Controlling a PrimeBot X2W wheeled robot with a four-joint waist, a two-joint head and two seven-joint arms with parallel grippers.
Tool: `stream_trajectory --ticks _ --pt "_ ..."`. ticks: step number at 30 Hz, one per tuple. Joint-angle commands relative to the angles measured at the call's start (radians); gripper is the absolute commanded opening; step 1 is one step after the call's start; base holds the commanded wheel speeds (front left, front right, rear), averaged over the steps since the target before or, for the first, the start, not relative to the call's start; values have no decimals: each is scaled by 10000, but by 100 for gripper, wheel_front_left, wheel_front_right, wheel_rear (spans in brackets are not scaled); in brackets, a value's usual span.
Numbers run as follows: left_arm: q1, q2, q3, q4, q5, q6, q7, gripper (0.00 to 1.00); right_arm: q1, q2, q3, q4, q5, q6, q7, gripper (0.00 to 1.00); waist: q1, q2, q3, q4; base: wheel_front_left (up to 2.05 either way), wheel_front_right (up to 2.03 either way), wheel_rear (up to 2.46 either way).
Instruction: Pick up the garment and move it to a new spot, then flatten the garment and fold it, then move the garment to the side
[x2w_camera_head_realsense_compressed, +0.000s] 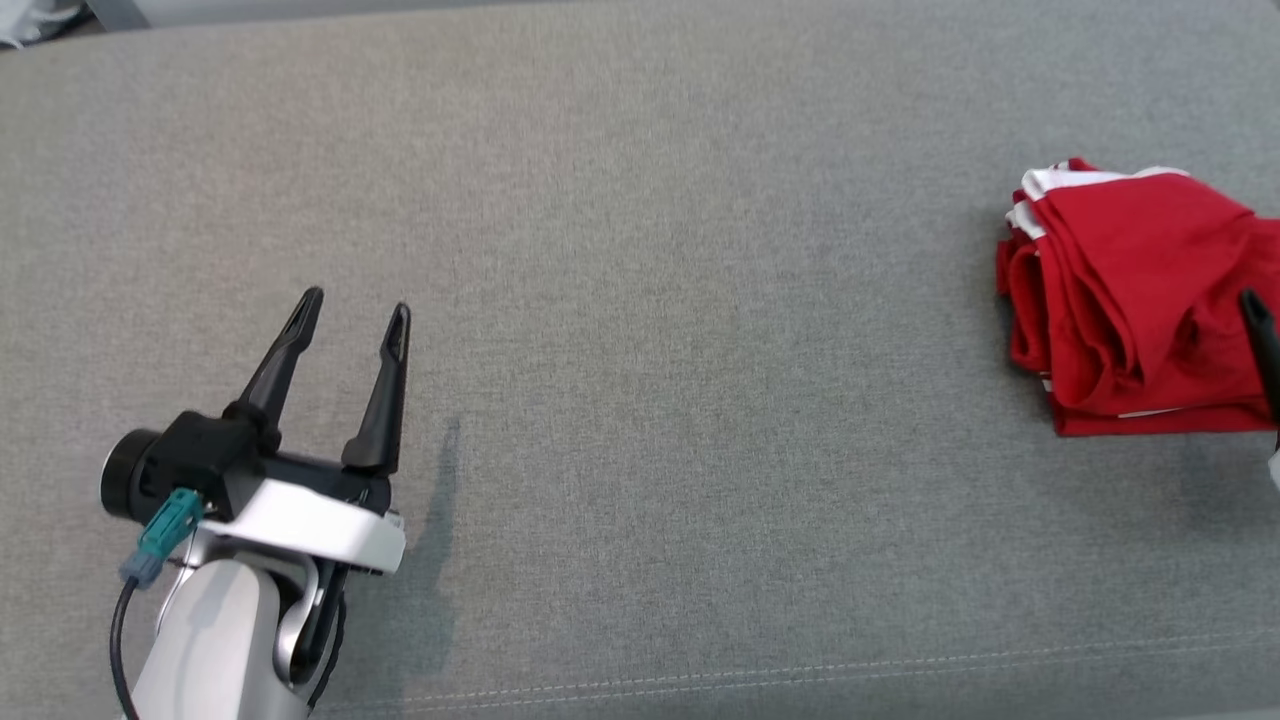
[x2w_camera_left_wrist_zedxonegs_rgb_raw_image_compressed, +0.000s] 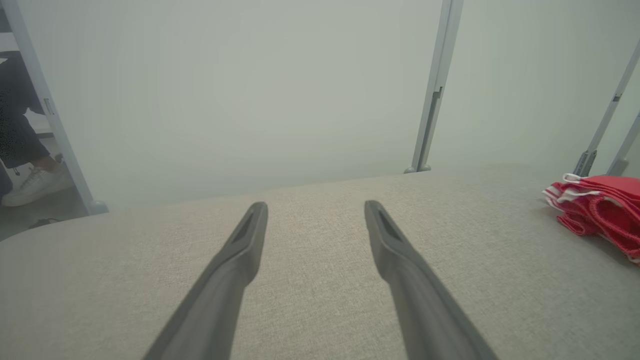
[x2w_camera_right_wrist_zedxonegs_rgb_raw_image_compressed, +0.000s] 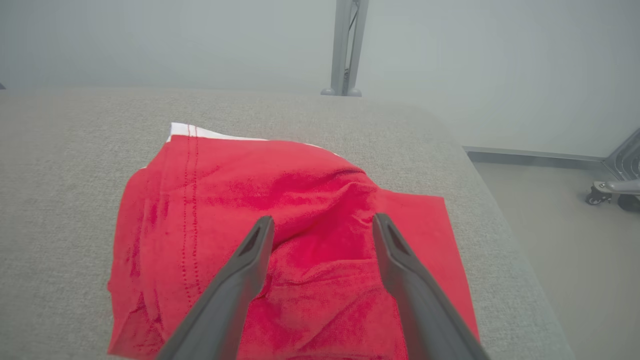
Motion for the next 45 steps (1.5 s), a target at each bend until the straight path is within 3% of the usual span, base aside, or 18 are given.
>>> stream_trajectory --ticks 1,5,10,15,17,26,45 --pt "40 296 401 -291 -32 65 -37 100 673 -320 -204 -492 -307 0 13 100 0 0 -425 7 0 0 0" --pt "570 494 669 -562 -134 278 144 100 1861 368 -1769 -2661 -1364 0 -273 100 0 0 -842 56 0 0 0" --pt "1212 646 1081 -1095 -348 594 385 100 3546 2787 -3949 -5243 -2898 0 -93 100 0 0 -1228 211 0 0 0" --pt "1725 722 1389 -1398 -592 755 421 100 4652 4998 -4582 -6855 -4508 0 322 100 0 0 -1591 474 0 0 0" --pt "1908 719 1415 -1396 -634 777 406 100 4921 5372 -4618 -7019 -4853 0 276 100 0 0 -1737 533 0 0 0" --pt "2643 588 1392 -1360 -764 865 345 100 5899 5812 -4743 -6885 -5445 0 -91 100 0 0 -2302 571 0 0 0" --pt "3320 645 1238 -1408 -778 1092 499 100 6558 5956 -4990 -6860 -5808 0 -156 100 0 0 -2791 592 0 0 0"
